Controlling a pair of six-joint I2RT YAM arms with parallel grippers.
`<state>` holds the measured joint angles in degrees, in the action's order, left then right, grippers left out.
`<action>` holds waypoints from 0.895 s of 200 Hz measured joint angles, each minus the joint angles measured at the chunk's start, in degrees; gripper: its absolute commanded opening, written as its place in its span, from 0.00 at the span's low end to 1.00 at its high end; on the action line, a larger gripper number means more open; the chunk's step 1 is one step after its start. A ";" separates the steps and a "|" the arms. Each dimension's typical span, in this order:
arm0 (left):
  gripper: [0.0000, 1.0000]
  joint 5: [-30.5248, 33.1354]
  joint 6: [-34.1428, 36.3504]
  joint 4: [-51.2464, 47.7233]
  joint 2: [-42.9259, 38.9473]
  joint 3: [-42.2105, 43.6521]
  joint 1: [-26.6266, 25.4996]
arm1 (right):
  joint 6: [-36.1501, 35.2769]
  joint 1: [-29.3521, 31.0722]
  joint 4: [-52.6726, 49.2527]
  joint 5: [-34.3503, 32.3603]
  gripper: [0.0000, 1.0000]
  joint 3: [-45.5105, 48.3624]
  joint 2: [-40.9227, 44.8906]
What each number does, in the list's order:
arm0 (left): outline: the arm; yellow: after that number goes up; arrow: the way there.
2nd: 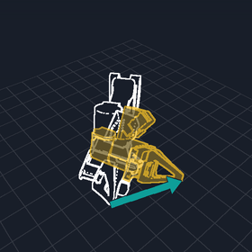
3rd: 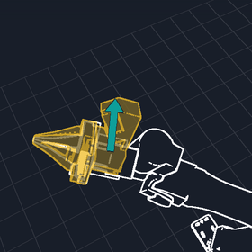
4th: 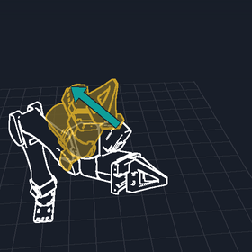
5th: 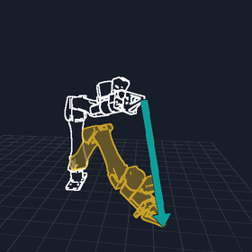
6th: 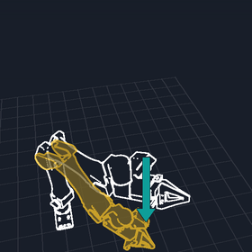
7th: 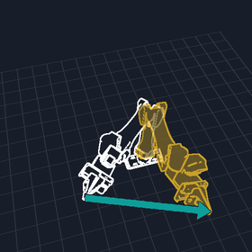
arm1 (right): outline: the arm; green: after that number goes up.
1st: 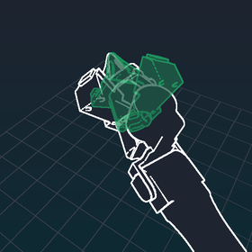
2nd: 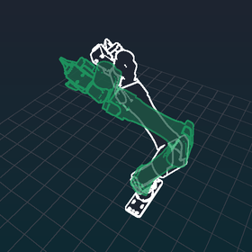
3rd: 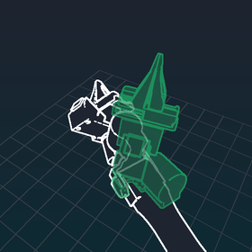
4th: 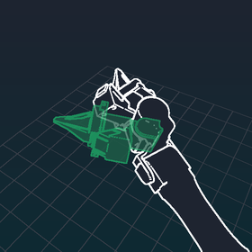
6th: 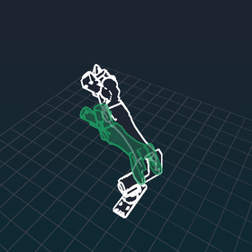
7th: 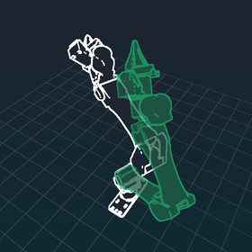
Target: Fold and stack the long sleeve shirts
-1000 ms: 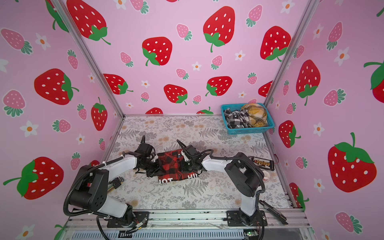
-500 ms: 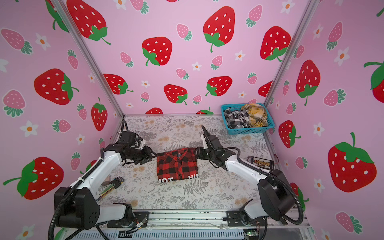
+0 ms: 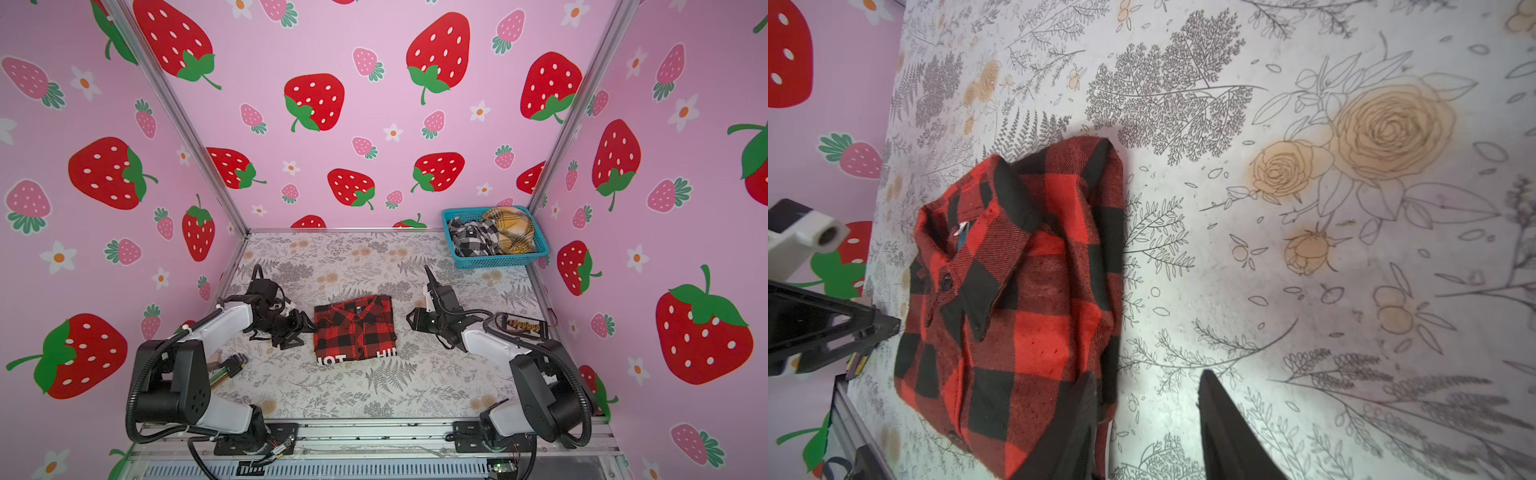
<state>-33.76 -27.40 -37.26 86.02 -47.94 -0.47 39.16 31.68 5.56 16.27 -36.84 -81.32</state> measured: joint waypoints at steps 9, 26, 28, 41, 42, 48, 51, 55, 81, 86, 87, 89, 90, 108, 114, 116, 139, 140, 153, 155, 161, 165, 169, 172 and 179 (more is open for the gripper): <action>0.69 -0.76 -0.59 1.66 0.68 0.59 0.00 | 0.00 -0.33 0.83 0.59 0.43 0.26 -0.13; 0.69 -1.86 -1.62 4.37 1.36 1.38 0.00 | 0.00 -1.09 2.08 1.77 0.43 1.01 -0.33; 0.69 -1.95 -1.75 4.63 1.38 1.44 0.00 | 0.00 -1.16 2.16 1.88 0.43 1.11 -0.33; 0.69 -2.36 -2.36 5.86 1.60 1.57 0.00 | 0.02 -1.73 2.84 2.67 0.44 1.81 -0.33; 0.69 -2.38 -2.43 6.03 1.62 1.57 0.00 | 0.02 -1.75 2.89 2.71 0.45 1.86 -0.33; 0.69 -2.49 -2.51 6.58 1.68 1.57 0.00 | 0.02 -1.95 3.30 3.04 0.45 2.21 -0.33; 0.69 -2.51 -2.58 6.88 1.79 1.57 0.00 | 0.07 -2.08 3.50 3.23 0.46 2.36 -0.33; 0.69 -2.54 -2.64 7.13 1.81 1.57 0.00 | 0.04 -2.19 3.80 3.43 0.46 2.62 -0.33; 0.69 -2.73 -3.08 8.92 2.67 1.64 0.00 | 0.20 -3.02 5.11 4.94 0.48 4.04 -0.33; 0.69 -2.75 -3.23 9.16 2.75 1.66 0.00 | 0.20 -3.17 5.18 5.22 0.48 4.17 -0.33; 0.69 -2.75 -3.26 9.18 2.75 1.66 0.00 | 0.22 -3.19 5.18 5.27 0.48 4.20 -0.33; 0.68 -2.73 -3.30 9.25 2.75 1.66 0.00 | 0.22 -3.26 5.20 5.35 0.48 4.24 -0.33; 0.68 -2.75 -3.32 9.27 2.78 1.66 0.00 | 0.22 -3.28 5.22 5.40 0.48 4.24 -0.33; 0.65 -2.78 -3.91 10.27 3.28 1.66 0.00 | 0.22 -3.72 5.97 6.29 0.48 4.26 -0.42; 0.64 -2.80 -4.13 10.54 3.61 1.66 0.00 | 0.22 -3.76 6.21 6.51 0.48 4.26 -0.42; 0.63 -2.82 -4.11 10.64 3.76 1.66 0.00 | 0.22 -3.78 6.27 6.58 0.48 4.26 -0.42; 0.59 -2.58 -4.57 11.41 5.68 1.68 -0.37 | 0.24 -4.00 6.91 7.17 0.48 4.28 -0.42; 0.59 -2.56 -4.59 11.41 5.75 1.66 -0.39 | 0.24 -4.00 6.95 7.19 0.48 4.28 -0.42; 0.57 -2.29 -4.94 11.54 6.75 1.68 -0.81 | 0.26 -4.09 7.26 7.37 0.48 4.37 -0.42; 0.57 -2.32 -4.90 11.56 6.86 1.68 -0.90 | 0.26 -4.09 7.28 7.39 0.48 4.37 -0.42; 0.57 -2.34 -5.16 11.78 7.10 1.68 -1.11 | 0.26 -4.11 7.30 7.48 0.49 4.39 -0.42; 0.56 -2.51 -5.38 11.96 7.28 1.68 -1.25 | 0.26 -4.11 7.30 7.56 0.49 4.42 -0.42; 0.56 -2.58 -5.42 12.09 7.30 1.68 -1.38 | 0.26 -4.11 7.30 7.63 0.49 4.44 -0.42; 0.55 -2.62 -5.51 12.20 7.34 1.68 -1.51 | 0.26 -4.11 7.30 7.65 0.49 4.44 -0.42; 0.54 -2.67 -5.77 12.46 7.37 1.68 -1.79 | 0.26 -4.13 7.30 7.74 0.49 4.44 -0.44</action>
<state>-36.42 -33.17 -24.80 93.38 -46.26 -2.26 39.42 27.55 12.86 24.01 -32.40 -81.76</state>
